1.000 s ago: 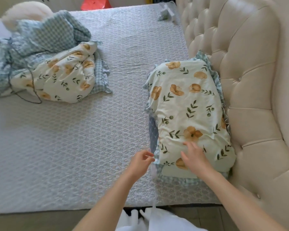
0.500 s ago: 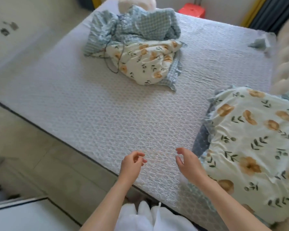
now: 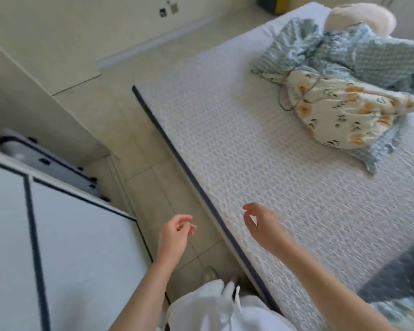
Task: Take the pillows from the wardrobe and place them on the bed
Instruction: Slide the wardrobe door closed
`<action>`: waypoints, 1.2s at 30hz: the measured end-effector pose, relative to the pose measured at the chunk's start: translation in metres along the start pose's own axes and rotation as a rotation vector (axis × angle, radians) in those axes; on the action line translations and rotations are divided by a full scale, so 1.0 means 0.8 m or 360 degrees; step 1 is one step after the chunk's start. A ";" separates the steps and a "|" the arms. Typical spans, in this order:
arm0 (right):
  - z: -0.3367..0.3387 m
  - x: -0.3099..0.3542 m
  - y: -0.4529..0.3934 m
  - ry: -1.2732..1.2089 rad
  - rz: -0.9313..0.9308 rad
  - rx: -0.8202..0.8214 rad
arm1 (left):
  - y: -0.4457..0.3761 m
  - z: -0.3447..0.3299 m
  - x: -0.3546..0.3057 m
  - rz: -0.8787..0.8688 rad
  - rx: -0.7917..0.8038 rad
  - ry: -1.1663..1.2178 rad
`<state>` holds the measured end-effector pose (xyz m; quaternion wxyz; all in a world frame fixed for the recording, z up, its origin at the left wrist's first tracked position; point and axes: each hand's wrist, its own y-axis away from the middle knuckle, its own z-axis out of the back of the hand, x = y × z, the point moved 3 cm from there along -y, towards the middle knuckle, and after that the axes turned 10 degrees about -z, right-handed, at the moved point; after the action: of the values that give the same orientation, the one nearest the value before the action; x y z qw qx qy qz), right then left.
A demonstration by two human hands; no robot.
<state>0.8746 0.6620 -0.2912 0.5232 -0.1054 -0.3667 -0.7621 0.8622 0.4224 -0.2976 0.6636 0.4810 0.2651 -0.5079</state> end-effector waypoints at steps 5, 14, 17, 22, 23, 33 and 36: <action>-0.055 0.128 -0.029 0.0024 0.0274 0.0210 | -0.012 0.115 0.023 0.0063 -0.0468 0.0098; -0.137 0.318 -0.045 0.0118 0.0822 0.0623 | 0.035 0.246 0.030 0.0109 -0.1114 -0.0053; -0.160 0.372 -0.048 0.0143 0.0932 0.0764 | 0.054 0.269 0.026 0.0166 -0.1284 -0.0109; -0.186 0.457 -0.041 0.0182 0.1203 0.0973 | 0.084 0.289 0.011 0.0254 -0.1597 -0.0203; -0.187 0.473 -0.036 0.0174 0.1265 0.1012 | 0.090 0.291 0.007 0.0270 -0.1663 -0.0231; -0.172 0.587 0.048 -0.0309 0.1996 0.1086 | 0.149 0.292 -0.064 -0.0056 -0.2262 -0.1167; -0.166 0.597 0.066 -0.0448 0.2203 0.1026 | 0.164 0.296 -0.091 -0.0221 -0.2356 -0.1476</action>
<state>0.7449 0.2193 -0.1019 0.8333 -0.2488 -0.4840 -0.0969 0.9272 0.2410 -0.0944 0.8138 -0.3456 0.2589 -0.3891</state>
